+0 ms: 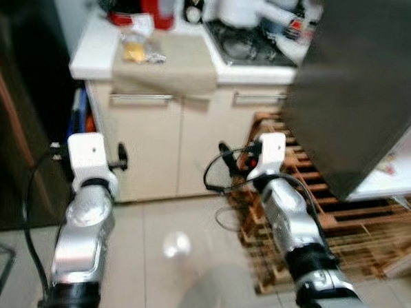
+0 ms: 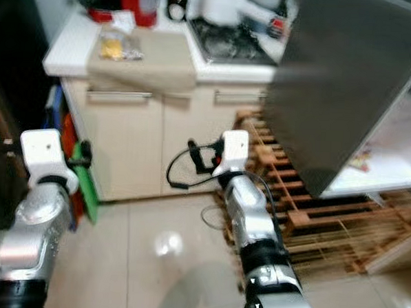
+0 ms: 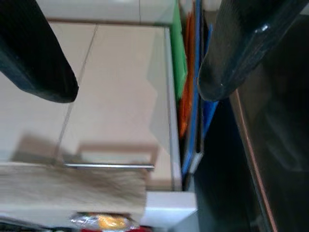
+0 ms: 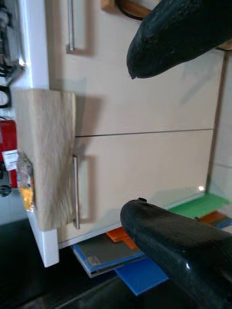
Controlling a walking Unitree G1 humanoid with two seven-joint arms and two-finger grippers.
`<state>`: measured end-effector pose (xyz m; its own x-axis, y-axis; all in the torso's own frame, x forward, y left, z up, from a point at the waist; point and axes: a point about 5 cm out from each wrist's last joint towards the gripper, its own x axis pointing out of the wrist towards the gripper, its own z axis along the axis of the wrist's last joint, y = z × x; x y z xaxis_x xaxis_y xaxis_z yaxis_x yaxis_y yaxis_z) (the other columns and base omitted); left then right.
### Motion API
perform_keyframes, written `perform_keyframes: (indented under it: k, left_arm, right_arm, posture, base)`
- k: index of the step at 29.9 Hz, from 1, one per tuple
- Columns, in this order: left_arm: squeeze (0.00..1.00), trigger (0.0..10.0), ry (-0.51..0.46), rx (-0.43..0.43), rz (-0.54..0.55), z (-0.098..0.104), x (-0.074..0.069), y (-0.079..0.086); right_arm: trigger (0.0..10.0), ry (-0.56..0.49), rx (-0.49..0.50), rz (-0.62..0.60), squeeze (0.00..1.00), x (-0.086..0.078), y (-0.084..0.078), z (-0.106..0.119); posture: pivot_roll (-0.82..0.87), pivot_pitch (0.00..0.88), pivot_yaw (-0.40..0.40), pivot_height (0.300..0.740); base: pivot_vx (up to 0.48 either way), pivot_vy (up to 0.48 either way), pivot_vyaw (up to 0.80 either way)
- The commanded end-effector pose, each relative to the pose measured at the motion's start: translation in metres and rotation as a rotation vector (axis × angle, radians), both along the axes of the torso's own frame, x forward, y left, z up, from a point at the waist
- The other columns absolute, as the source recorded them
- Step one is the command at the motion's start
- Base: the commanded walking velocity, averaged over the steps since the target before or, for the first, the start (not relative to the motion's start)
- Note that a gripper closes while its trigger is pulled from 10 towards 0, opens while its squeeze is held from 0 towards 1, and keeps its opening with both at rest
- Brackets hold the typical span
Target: Restocking fridge
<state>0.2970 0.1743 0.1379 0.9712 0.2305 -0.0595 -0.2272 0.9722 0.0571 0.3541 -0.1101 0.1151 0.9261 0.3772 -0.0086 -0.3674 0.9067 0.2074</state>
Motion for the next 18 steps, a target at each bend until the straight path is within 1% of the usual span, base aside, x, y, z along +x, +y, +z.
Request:
perform_keyframes:
  k: [1,2,5,7,11,12,15,16,17,18]
  left_arm:
    - [0.0,10.0,-0.019,0.031,0.008,0.005,0.0,0.0]
    - [0.0,10.0,-0.025,0.063,0.01,0.007,0.002,-0.002]
    - [0.0,10.0,-0.04,0.08,0.001,0.011,0.005,-0.004]
    - [0.0,10.0,-0.051,0.091,-0.031,0.014,0.006,-0.006]
    - [0.0,10.0,-0.045,0.131,-0.064,0.014,0.006,-0.009]
    - [0.0,10.0,-0.045,0.129,-0.069,0.014,0.006,-0.01]
    - [0.0,10.0,-0.054,0.127,-0.082,0.013,0.007,-0.011]
    - [0.0,10.0,-0.055,0.127,-0.071,0.012,0.008,-0.007]
    - [0.0,10.0,-0.055,0.127,-0.071,0.012,0.008,-0.007]
    - [0.0,10.0,-0.062,0.114,-0.062,0.012,0.008,-0.002]
  right_arm:
    - [10.0,0.0,0.021,0.016,0.09,0.002,0.003,0.004]
    - [10.0,0.005,0.039,0.034,0.09,0.002,0.004,0.004]
    - [10.0,0.012,0.05,0.056,0.11,0.001,0.005,0.004]
    - [10.0,0.011,0.054,0.077,0.12,0.001,0.007,0.004]
    - [10.0,0.001,0.054,0.097,0.14,0.0,0.008,0.006]
    - [10.0,0.003,0.056,0.103,0.15,0.0,0.008,0.006]
    - [10.0,-0.002,0.04,0.092,0.16,-0.001,0.007,0.005]
    - [10.0,-0.005,0.02,0.067,0.16,-0.002,0.004,0.003]
    - [10.0,-0.005,0.02,0.067,0.16,-0.002,0.004,0.003]
    - [10.0,-0.019,-0.036,0.015,0.16,-0.001,-0.001,0.003]
  posture:
    - [0.02,0.0,-0.064,0.74]
    - [0.02,0.0,-0.064,0.74]
    - [0.01,0.0,-0.064,0.74]
    - [0.01,0.0,-0.053,0.74]
    - [0.01,0.0,-0.044,0.74]
    - [0.0,0.0,-0.04,0.74]
    - [0.0,0.0,-0.035,0.74]
    - [0.0,0.0,-0.029,0.74]
    - [0.0,0.0,-0.029,0.74]
    - [0.0,0.0,-0.027,0.74]
  base:
    - [0.0,0.0,0.64]
    - [0.0,0.0,0.64]
    - [0.0,0.0,0.64]
    - [0.0,0.0,0.64]
    - [0.0,0.0,0.64]
    - [0.0,0.0,0.64]
    - [0.0,0.0,0.64]
    - [0.0,0.0,0.64]
    - [0.0,0.0,0.64]
    - [0.0,0.0,0.64]
